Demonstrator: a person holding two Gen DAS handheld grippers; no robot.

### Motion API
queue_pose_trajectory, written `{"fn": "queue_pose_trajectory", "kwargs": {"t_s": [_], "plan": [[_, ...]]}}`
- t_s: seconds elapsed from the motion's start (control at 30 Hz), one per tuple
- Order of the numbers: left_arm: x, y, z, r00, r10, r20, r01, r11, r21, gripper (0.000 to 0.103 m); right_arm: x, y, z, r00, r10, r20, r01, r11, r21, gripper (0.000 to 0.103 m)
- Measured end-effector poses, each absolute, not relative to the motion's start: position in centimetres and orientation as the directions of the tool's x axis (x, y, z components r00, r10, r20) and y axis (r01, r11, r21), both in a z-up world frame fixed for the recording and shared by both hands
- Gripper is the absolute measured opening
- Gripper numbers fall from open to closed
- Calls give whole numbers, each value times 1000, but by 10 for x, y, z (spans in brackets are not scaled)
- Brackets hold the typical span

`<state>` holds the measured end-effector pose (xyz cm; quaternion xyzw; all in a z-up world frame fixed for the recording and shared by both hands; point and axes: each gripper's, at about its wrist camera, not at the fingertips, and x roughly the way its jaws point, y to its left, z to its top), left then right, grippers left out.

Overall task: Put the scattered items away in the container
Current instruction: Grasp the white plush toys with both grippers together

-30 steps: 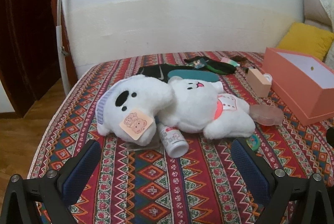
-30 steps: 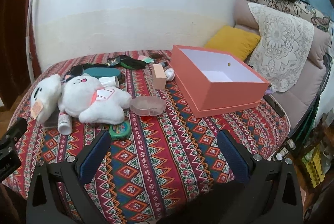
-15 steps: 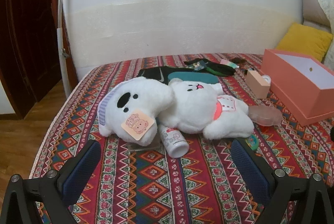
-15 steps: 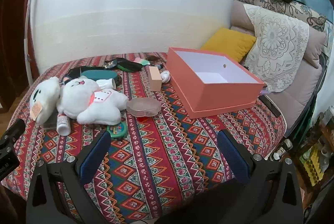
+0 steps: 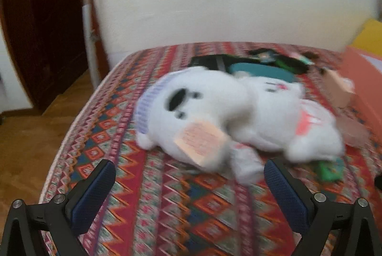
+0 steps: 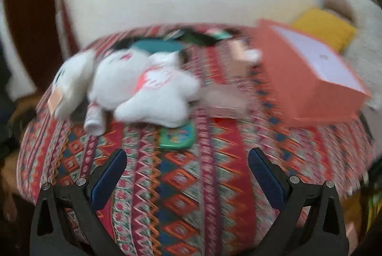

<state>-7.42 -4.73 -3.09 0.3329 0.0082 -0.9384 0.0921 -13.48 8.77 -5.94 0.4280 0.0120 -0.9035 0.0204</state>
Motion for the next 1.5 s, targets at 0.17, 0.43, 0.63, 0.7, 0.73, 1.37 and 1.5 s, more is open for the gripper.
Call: {"fn": "queue_pose_trajectory", "kwargs": {"t_s": [0.17, 0.43, 0.63, 0.7, 0.73, 1.37, 1.5], "plan": [[-129, -63, -46, -705, -98, -702, 135, -991, 3, 102, -188, 52, -88, -628, 4, -779, 217, -960, -179, 103], [-174, -38, -91, -631, -199, -750, 23, -971, 238, 102, -229, -5, -133, -684, 73, -726, 439, -754, -490, 103], [-198, -32, -107, -663, -350, -662, -36, -868, 495, 103, -235, -29, -167, -825, 103, -555, 387, -612, -690, 103], [-209, -25, -112, -689, -374, -620, -69, -819, 570, 103, -241, -22, -162, -829, 82, -553, 371, -659, -654, 91], [-214, -22, -113, -700, -389, -599, -76, -794, 604, 103, -244, -18, -159, -830, 71, -554, 365, -682, -634, 87], [-200, -66, -37, -791, -357, -497, 180, -912, 369, 60, -221, 39, -91, -917, -43, -396, 257, -824, -506, 61], [-165, -63, -15, -847, -302, -438, 173, -935, 310, 60, -193, 37, -88, -963, 6, -270, 157, -800, -578, 61]]}}
